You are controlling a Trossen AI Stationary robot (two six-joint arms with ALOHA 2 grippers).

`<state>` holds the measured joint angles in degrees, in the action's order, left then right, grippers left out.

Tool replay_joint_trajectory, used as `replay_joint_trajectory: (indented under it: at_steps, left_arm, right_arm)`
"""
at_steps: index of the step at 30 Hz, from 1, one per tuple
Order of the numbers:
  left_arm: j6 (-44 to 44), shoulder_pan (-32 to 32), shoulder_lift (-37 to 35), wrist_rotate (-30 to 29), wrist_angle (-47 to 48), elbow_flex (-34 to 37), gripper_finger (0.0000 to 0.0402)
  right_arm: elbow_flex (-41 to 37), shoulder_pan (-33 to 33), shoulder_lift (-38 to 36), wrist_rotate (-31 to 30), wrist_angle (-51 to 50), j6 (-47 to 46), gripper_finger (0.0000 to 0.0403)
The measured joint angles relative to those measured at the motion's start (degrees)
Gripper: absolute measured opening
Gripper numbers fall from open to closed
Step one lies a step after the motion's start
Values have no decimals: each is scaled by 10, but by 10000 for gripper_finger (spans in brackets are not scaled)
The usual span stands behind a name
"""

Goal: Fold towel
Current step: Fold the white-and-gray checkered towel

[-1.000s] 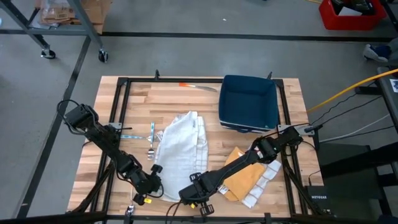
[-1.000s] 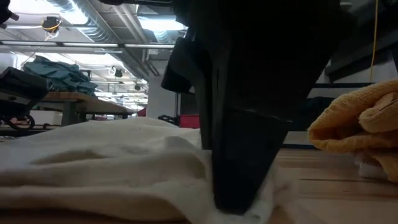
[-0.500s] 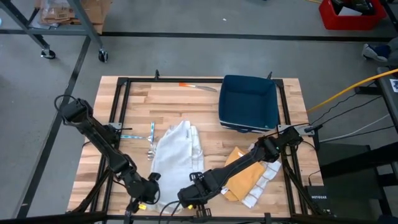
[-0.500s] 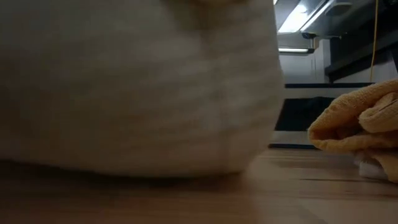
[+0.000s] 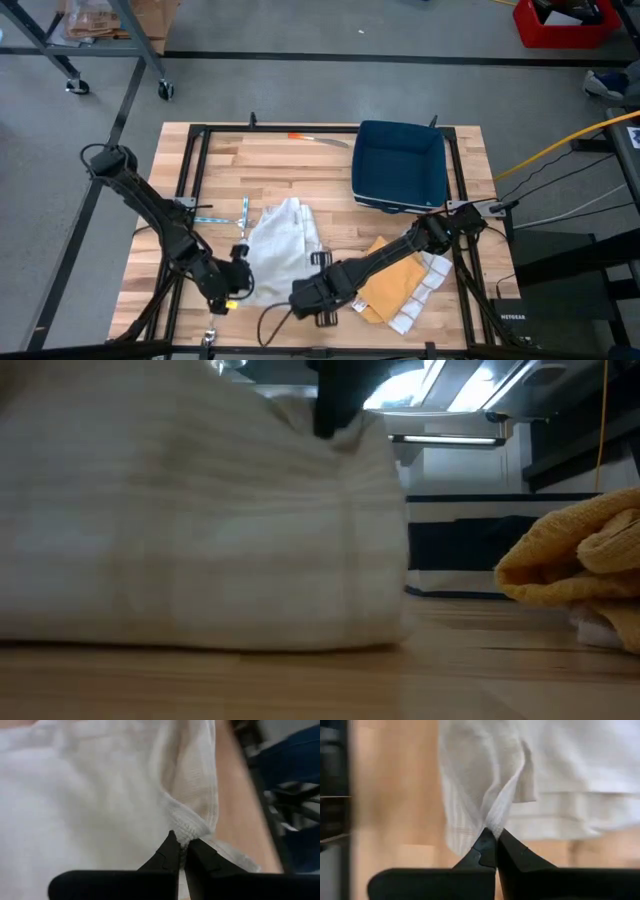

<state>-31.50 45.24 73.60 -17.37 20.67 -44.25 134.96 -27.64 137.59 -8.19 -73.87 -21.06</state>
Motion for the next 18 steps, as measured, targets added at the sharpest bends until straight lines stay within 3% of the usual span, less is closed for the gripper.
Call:
replay_joint_trajectory:
  at_steps: [6, 18]
  left_arm:
    - [-18, -26, -1, -39, 83, 0, 1]
    - [-24, -71, 0, -59, 155, 0, 5]
  right_arm:
    - [0, 28, -1, -66, -49, 39, 3]
    - [0, 99, -1, -51, -39, 113, 15]
